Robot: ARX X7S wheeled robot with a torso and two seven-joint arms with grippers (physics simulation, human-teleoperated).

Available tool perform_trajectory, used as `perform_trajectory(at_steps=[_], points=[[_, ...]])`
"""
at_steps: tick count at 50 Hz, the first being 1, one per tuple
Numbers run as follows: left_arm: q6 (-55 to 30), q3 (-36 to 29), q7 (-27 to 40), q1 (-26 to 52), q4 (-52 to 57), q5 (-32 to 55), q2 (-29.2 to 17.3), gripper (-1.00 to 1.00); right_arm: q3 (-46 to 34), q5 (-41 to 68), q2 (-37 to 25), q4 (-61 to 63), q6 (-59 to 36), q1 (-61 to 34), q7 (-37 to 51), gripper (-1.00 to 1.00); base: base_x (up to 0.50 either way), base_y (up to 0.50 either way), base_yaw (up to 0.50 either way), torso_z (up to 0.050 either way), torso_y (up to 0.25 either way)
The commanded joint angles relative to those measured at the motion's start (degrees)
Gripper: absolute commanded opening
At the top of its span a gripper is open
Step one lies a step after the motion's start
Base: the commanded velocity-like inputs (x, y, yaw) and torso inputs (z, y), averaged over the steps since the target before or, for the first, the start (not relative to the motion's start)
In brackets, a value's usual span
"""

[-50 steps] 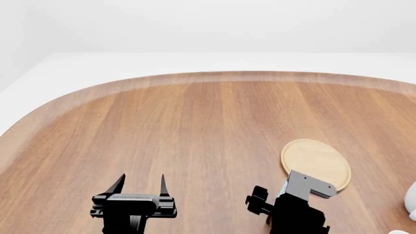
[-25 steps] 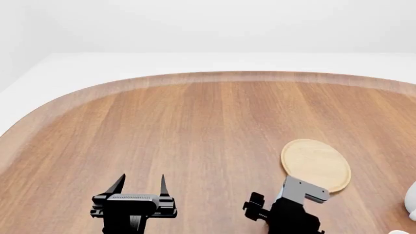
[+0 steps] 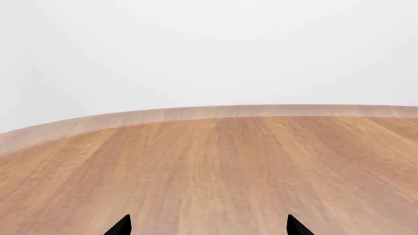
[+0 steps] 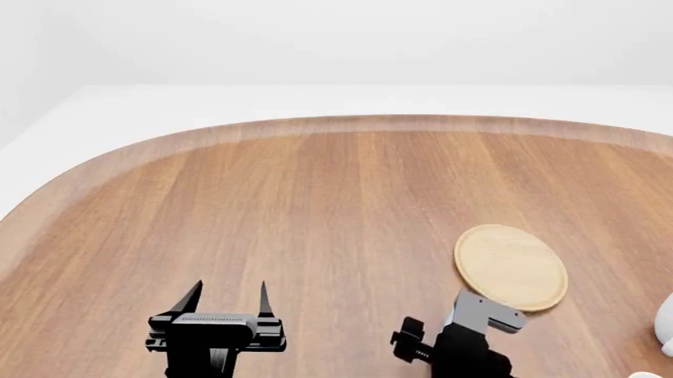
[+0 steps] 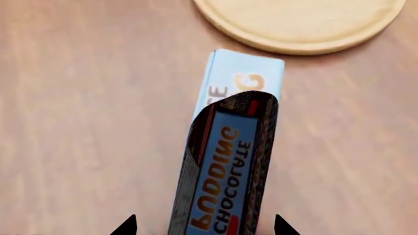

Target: Put the chocolate pudding to the left of the plate.

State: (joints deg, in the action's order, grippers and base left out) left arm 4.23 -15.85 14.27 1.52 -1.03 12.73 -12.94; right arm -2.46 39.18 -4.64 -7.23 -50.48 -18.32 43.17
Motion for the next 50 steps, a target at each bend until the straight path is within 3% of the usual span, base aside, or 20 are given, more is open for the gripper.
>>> perform_trajectory(at_steps=[1, 19, 20, 40, 50], points=[[0.1, -0.2, 0.3, 0.0, 0.2, 0.2, -0.2, 1.00, -0.6, 0.6, -0.2, -2.8, 1.0, -0.6, -0.5, 1.00, 0.00, 0.00, 0.00, 0.000, 0.000], [0.2, -0.7, 0.7, 0.1, 0.1, 0.5, -0.6, 1.00, -0.9, 2.2, -0.4, -7.4, 1.7, -2.1, -1.8, 1.00, 0.00, 0.00, 0.00, 0.000, 0.000], [0.2, -0.7, 0.7, 0.1, 0.1, 0.6, -0.6, 1.00, -0.8, 2.4, -0.4, -7.5, 1.7, -2.1, -1.7, -1.00, 0.00, 0.00, 0.00, 0.000, 0.000], [0.4, -1.2, 1.1, 0.2, 0.1, 0.9, -0.9, 1.00, -1.0, 3.6, -0.8, -6.4, 2.4, -1.4, -0.1, -1.00, 0.00, 0.00, 0.00, 0.000, 0.000], [0.6, -1.4, 1.3, 0.2, 0.0, 1.1, -1.1, 1.00, -1.9, 5.7, -2.4, 4.5, -0.7, 2.1, 2.8, -1.00, 0.00, 0.00, 0.00, 0.000, 0.000]])
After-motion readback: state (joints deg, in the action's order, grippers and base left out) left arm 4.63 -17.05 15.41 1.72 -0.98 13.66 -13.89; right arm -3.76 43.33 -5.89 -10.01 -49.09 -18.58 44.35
